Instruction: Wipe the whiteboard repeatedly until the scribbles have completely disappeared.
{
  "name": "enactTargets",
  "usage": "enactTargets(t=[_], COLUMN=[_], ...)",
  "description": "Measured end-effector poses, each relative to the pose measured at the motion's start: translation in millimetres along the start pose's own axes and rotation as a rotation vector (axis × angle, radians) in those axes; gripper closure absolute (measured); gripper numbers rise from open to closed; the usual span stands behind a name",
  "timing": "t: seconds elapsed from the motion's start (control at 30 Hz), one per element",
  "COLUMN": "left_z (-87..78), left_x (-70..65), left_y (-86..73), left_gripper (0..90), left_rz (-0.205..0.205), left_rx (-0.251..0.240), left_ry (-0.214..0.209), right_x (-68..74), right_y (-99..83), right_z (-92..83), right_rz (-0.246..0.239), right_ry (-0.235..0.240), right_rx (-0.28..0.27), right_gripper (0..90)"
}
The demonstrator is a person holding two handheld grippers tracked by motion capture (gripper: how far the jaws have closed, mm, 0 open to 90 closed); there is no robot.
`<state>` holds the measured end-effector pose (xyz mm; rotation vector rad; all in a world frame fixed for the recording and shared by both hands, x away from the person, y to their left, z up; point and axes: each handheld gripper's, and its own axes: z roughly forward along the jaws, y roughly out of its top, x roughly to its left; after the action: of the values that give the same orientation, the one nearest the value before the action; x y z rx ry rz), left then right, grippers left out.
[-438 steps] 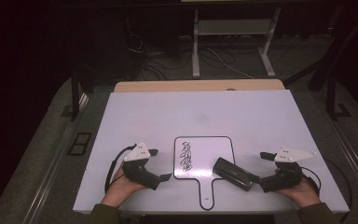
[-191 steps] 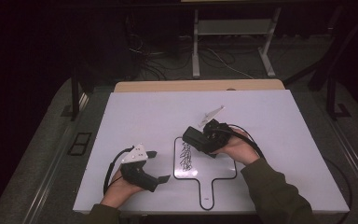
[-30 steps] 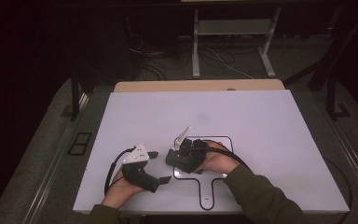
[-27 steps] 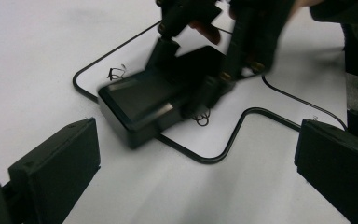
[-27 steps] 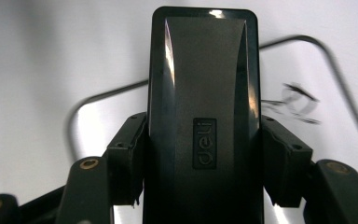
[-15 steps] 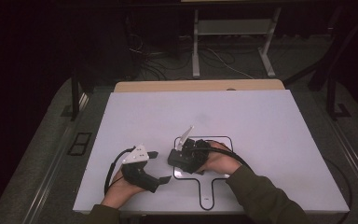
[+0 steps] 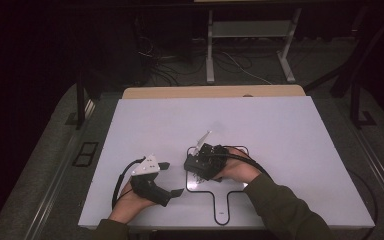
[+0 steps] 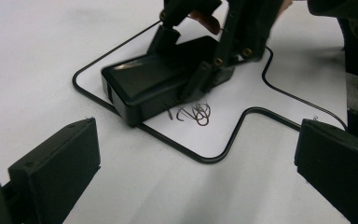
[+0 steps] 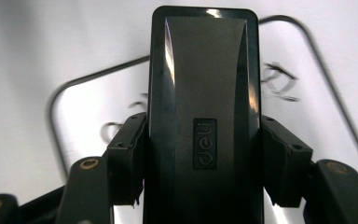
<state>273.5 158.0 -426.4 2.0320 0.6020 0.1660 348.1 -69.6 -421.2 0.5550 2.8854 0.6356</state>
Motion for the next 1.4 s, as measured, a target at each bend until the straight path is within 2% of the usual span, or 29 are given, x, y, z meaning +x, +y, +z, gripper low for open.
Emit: enactTargets(t=[0.27,0.3,0.37,0.43,0.57,0.67,0.73,0.9,0.97,1.0,1.1,1.17,1.27,1.4], left_z=[0.6,0.4,0.1,-0.1,-0.3,0.0,0.5,1.0,0.7,0.5,0.1,0.4,0.1,0.7], left_x=[-0.6,-0.4,-1.0,-0.7,-0.2,-0.1,-0.7,-1.1,-0.9,-1.2,-0.3,-0.4,0.1,-0.8], left_y=[0.1,0.2,0.1,0.1,0.2,0.1,-0.1,0.2,0.5,0.5,0.3,0.0,0.0,0.0], left_gripper=[0.0,0.0,0.0,0.0,0.0,0.0,0.0,0.0,0.0,0.0,0.0,0.0,0.0,0.0], left_rz=[0.004,0.006,-0.002,0.003,0.004,-0.001,-0.01,-0.001,0.004,0.001,0.003,-0.004,-0.004,-0.008], left_rx=[-0.002,-0.001,-0.003,-0.002,0.003,-0.001,-0.006,-0.007,-0.005,-0.004,0.0,-0.006,-0.002,-0.009], left_ry=[0.0,0.0,0.001,0.001,0.001,0.0,0.002,0.001,0.0,0.0,0.003,0.002,0.0,0.003], right_x=[28.1,29.3,23.8,16.5,1.6,5.7,13.1,30.2,26.4,24.4,12.1,6.5,10.6,26.0], right_y=[3.9,4.5,4.2,4.1,4.1,5.0,5.5,7.8,7.8,8.1,9.1,9.7,10.5,10.9], right_z=[-0.3,-0.4,0.4,1.0,2.0,1.7,1.6,1.0,1.6,1.9,3.4,4.1,3.6,2.8], right_rz=[-0.076,-0.069,-0.07,-0.035,-0.009,-0.014,-0.04,-0.082,-0.079,-0.052,-0.022,-0.02,-0.022,-0.072], right_ry=[0.048,0.054,0.042,0.034,0.001,0.002,0.019,0.048,0.044,0.037,0.012,0.001,0.002,0.033], right_rx=[-0.001,-0.002,-0.003,-0.006,0.002,0.006,0.005,0.005,0.005,0.0,0.003,0.007,0.012,0.01], right_gripper=[38.5,38.5,38.5,38.5,38.5,38.5,38.4,38.5,38.5,38.5,38.4,38.5,38.5,38.5])
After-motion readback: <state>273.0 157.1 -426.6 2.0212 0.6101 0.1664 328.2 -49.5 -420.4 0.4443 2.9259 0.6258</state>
